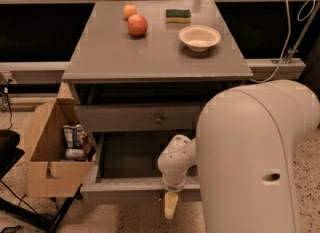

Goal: Open middle drawer

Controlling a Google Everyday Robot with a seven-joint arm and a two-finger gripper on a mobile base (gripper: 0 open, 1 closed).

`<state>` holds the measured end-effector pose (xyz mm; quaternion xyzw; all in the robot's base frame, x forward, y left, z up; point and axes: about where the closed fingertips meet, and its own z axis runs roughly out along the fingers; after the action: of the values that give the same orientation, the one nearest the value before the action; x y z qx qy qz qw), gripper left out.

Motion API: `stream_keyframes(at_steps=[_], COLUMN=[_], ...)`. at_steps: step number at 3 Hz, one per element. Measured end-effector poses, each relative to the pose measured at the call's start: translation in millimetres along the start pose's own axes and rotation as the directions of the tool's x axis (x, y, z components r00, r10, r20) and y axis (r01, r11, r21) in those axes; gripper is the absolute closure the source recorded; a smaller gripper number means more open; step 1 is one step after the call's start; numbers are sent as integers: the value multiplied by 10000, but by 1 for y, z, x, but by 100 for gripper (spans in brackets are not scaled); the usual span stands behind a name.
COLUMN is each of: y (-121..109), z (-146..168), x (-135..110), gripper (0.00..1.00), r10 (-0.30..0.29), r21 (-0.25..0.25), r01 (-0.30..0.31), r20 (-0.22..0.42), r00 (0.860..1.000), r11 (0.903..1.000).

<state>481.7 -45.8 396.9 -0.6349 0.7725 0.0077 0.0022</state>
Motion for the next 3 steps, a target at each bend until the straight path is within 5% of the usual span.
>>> stream_keyframes(at_steps=[2, 3], y=[96, 98], z=[-19, -19], x=[12, 12], gripper=[42, 64], r10=[911, 938], r21=[-1327, -1370], r01=[-987, -1020], r20=[-620, -649], r00=[9939, 9935], r11=[9862, 9853])
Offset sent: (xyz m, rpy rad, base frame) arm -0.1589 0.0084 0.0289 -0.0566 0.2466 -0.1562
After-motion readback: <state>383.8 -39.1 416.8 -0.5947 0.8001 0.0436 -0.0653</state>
